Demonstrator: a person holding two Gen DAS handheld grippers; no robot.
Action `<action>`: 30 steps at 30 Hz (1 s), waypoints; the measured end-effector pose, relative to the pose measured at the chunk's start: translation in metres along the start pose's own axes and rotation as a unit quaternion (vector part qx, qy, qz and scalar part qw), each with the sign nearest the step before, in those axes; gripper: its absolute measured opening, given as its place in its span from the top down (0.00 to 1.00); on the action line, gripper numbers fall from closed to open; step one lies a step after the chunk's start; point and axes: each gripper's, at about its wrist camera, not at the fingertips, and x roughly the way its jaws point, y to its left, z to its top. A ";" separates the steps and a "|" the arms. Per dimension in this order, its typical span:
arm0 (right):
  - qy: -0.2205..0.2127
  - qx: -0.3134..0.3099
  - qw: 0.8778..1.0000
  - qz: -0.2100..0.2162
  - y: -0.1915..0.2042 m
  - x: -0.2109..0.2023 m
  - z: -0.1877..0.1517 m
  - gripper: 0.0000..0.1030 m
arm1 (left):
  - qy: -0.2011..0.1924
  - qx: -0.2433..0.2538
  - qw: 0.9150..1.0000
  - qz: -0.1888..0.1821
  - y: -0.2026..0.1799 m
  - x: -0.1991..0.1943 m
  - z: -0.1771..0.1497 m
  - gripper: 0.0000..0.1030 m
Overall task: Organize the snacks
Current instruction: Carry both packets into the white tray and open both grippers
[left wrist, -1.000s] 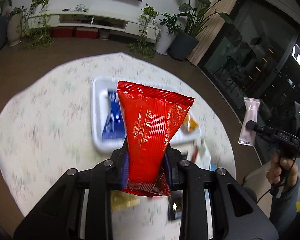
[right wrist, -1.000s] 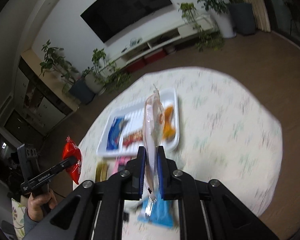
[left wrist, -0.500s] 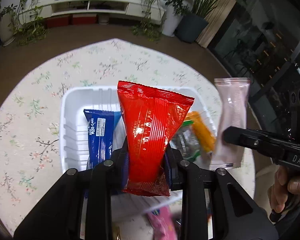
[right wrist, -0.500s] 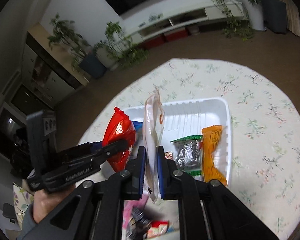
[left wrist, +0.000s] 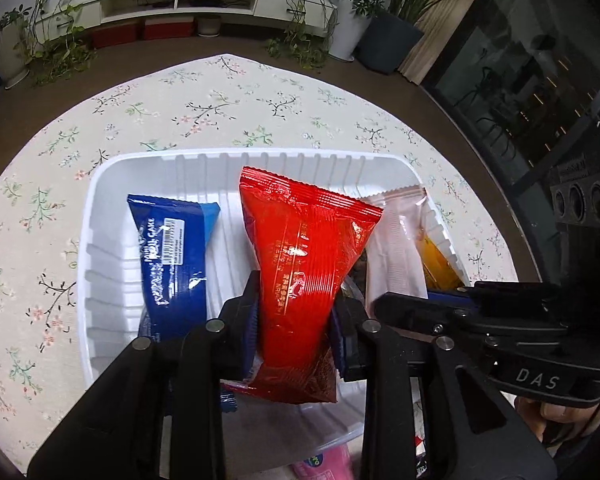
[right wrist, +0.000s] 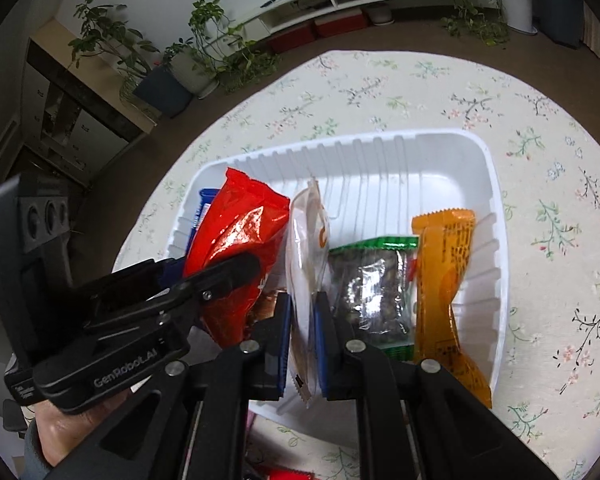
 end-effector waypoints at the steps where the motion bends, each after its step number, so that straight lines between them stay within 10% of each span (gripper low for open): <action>1: 0.003 -0.001 1.000 -0.002 0.000 0.002 -0.001 0.88 | 0.000 0.000 1.000 0.002 -0.002 0.003 0.001 0.72; 15: 0.000 0.006 1.000 -0.007 -0.007 0.008 -0.006 0.84 | 0.009 0.001 1.000 0.009 -0.003 0.022 -0.009 0.53; 23: -0.008 0.009 1.000 -0.007 -0.007 -0.001 -0.009 0.70 | -0.004 0.004 1.000 0.004 -0.003 0.004 -0.016 0.49; 30: -0.038 0.005 0.999 -0.016 -0.004 -0.028 -0.012 0.56 | -0.030 0.000 1.000 -0.001 -0.006 -0.026 -0.020 0.27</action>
